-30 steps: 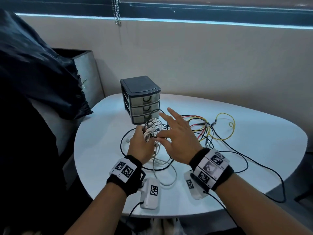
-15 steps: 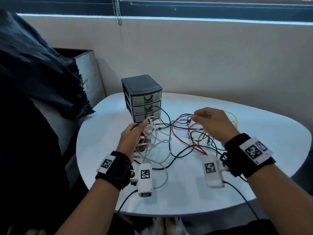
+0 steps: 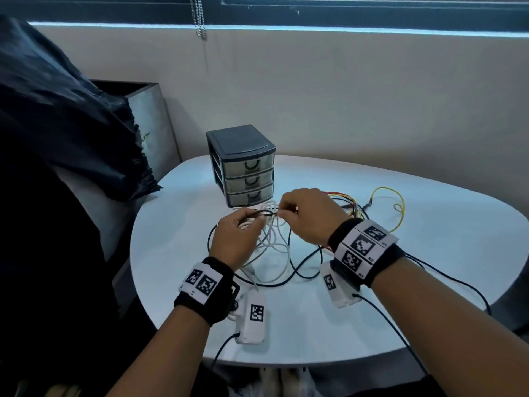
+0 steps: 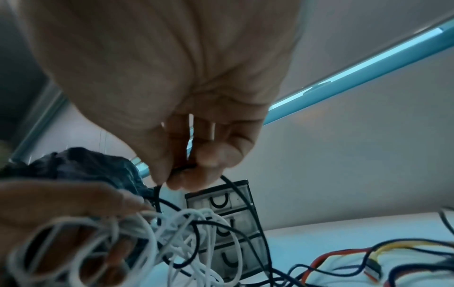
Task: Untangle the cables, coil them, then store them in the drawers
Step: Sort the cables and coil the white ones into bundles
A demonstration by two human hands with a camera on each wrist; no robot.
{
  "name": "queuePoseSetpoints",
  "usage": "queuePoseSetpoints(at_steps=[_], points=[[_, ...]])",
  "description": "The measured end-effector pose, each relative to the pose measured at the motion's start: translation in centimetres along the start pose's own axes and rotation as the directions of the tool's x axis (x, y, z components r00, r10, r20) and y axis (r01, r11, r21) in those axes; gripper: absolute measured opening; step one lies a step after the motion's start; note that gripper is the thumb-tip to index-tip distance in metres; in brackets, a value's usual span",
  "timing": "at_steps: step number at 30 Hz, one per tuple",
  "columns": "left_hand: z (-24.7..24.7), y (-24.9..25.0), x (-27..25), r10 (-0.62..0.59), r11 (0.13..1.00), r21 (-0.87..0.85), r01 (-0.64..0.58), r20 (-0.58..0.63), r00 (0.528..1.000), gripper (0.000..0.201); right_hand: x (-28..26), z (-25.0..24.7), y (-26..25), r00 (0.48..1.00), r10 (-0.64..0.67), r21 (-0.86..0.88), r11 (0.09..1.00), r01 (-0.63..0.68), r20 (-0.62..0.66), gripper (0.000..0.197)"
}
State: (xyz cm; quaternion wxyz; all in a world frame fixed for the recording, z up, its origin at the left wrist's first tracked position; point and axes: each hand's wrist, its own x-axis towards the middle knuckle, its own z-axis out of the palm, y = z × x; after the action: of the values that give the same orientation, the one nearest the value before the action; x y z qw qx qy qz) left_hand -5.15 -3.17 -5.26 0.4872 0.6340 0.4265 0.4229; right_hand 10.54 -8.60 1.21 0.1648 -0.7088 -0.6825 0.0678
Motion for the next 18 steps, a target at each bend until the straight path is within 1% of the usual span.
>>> queuePoseSetpoints(at_steps=[2, 3, 4, 5, 6, 7, 9, 11, 12, 14, 16, 18], points=[[-0.1, -0.5, 0.1, 0.015, 0.999, 0.044, -0.015, -0.008, 1.0, 0.006, -0.3, -0.3, 0.1, 0.998, -0.002, 0.091, 0.996, -0.004, 0.065, 0.027], [-0.1, -0.6, 0.0, 0.021, 0.999, 0.029, -0.021, 0.001, 1.0, 0.004, -0.5, -0.4, 0.0, 0.992, 0.02, 0.153, 0.987, -0.039, 0.122, 0.03], [0.1, -0.8, 0.0, 0.026, 1.0, 0.003, -0.026, 0.009, 1.0, 0.008, -0.7, -0.3, -0.1, 0.987, 0.044, 0.204, 0.976, -0.076, 0.156, 0.03], [0.3, -0.9, -0.1, 0.036, 0.999, -0.022, -0.036, 0.017, 0.999, 0.016, -0.8, 0.0, -0.1, 0.987, 0.067, 0.221, 0.97, -0.098, 0.145, 0.026], [0.3, -0.9, -0.1, 0.053, 0.998, -0.039, -0.051, 0.028, 0.998, 0.021, -0.8, 0.2, 0.0, 0.992, 0.08, 0.192, 0.977, -0.098, 0.097, 0.023], [0.4, -0.9, -0.2, 0.075, 0.996, -0.046, -0.073, 0.047, 0.996, 0.023, -0.6, 0.5, 0.1, 0.995, 0.085, 0.125, 0.988, -0.09, 0.047, 0.023], [0.5, -1.0, -0.4, 0.112, 0.994, -0.013, -0.111, 0.094, 0.989, 0.024, -0.5, 1.0, 0.1, 0.996, 0.084, -0.007, 0.996, -0.084, 0.033, 0.028], [0.4, -1.3, -0.6, 0.137, 0.988, 0.05, -0.144, 0.132, 0.982, 0.03, -0.1, 1.6, 0.4, 0.996, 0.085, -0.042, 0.996, -0.084, 0.031, 0.026], [0.4, -1.5, -0.7, 0.142, 0.984, 0.084, -0.156, 0.148, 0.979, 0.034, 0.0, 1.6, 0.5, 0.997, 0.079, -0.021, 0.997, -0.079, -0.001, 0.024], [0.3, -1.8, -0.9, 0.13, 0.971, 0.176, -0.161, 0.173, 0.976, 0.031, 0.3, 1.4, 0.9, 0.989, 0.075, 0.062, 0.996, -0.067, -0.124, 0.022], [0.4, -2.1, -1.1, 0.117, 0.951, 0.262, -0.162, 0.181, 0.976, 0.023, 0.5, 0.9, 1.3, 0.959, 0.127, 0.203, 0.976, -0.076, -0.255, 0.021], [0.4, -2.2, -1.3, 0.102, 0.94, 0.308, -0.147, 0.156, 0.982, 0.015, 0.7, 0.1, 1.7, 0.917, 0.193, 0.333, 0.94, -0.072, -0.348, 0.021]])
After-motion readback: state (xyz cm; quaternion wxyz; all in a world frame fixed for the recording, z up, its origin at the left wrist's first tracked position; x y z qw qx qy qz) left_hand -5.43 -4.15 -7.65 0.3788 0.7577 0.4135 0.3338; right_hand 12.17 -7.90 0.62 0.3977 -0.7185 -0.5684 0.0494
